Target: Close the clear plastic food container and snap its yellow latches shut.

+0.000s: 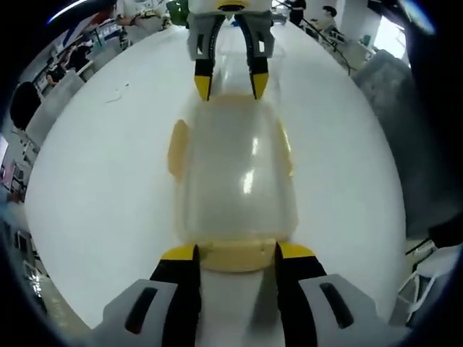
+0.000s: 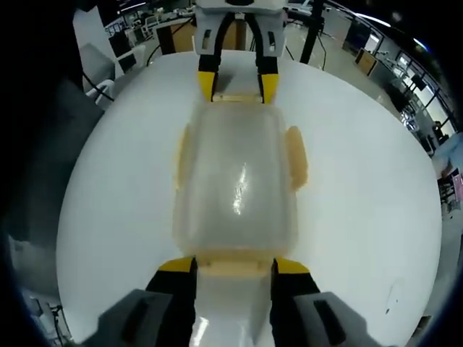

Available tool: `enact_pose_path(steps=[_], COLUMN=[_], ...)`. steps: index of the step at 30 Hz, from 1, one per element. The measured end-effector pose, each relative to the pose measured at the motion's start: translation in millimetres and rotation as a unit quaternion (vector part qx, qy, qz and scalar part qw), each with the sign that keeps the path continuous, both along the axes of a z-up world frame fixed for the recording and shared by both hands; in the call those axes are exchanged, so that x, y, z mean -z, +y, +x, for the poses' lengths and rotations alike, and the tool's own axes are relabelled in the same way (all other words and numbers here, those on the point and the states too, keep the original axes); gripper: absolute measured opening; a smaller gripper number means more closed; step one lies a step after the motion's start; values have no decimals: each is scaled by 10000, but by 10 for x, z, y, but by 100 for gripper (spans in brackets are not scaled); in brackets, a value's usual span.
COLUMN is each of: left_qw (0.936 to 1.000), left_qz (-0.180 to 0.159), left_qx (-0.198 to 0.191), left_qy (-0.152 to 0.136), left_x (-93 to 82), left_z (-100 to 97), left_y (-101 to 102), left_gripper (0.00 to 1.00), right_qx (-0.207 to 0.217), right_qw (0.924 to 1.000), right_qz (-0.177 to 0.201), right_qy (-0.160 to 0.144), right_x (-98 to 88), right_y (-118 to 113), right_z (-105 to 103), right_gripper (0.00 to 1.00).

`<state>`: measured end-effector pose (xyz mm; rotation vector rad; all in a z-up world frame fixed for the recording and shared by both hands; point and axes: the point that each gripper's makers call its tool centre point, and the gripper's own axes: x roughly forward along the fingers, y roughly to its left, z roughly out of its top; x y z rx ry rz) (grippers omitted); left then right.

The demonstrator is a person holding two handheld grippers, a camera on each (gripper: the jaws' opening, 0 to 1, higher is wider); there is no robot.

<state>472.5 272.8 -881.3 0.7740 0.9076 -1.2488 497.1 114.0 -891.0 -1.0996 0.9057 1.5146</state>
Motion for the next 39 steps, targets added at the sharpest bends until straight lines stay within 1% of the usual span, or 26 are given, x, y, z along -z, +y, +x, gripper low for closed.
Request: enact_pose_path(steps=[1,2,5,6,7,9,10,11,13,17,19,20,22,24,27,31,34,37,39], left_qw=[10000,9998,9995,9997,9996,9994,9994,9993,9991,9990,9992,9993,9998,9999,9998,9999,9999,9998,9998], left_qz=[36,152,280,233,268,305,311,327,342,373,340,268,108,64,108,19,-9,-59,-36], left_qx=[10,64,142,54,73,174,165,192,255,237,219,236,150,120,142,70,46,13,17], left_qy=[-38,-112,-94,-32,-14,-47,-43,-44,-55,-51,-51,-67,-54,-41,-96,-105,-136,-165,-212], left_x=[-2,3,47,58,67,62,63,55,56,61,53,45,34,27,10,-57,-130,-200,-267], left_z=[8,16,-6,1,3,5,6,-1,4,22,20,16,27,24,14,43,51,46,38], left_y=[5,23,36,36,50,62,63,66,71,80,81,89,99,90,80,68,67,65,60], left_gripper=[38,38,38,38,38,38,38,38,38,36,35,35,35,35,35,35,35,35,35], right_qx=[20,28,47,63,49,24,13,-42,-9,-32,-7,-5,-7,-30,28,33,111,128,119], right_qw=[10000,10000,10000,9999,9999,9999,9999,9999,10000,10000,10000,10000,10000,10000,9999,9999,9998,9997,9997], right_qz=[10,23,77,84,101,117,118,96,81,-7,-29,-26,5,50,116,83,134,179,204], right_qy=[1,2,39,72,74,61,43,-22,-1,-28,-36,-38,-30,-15,4,-57,-4,-60,-120], right_x=[-2,-2,-9,-7,-8,-6,-4,3,-1,-1,-3,-6,-8,-14,-51,-93,-162,-223,-282], right_y=[7,13,34,40,46,48,48,47,50,60,61,56,50,47,54,35,32,35,43], right_z=[-2,-2,-15,-20,-19,-16,-16,-21,-15,-12,-12,-12,-12,-16,-18,-8,-20,-19,-22], right_gripper=[38,38,38,38,38,38,38,38,38,36,36,36,36,36,36,36,36,36,36])
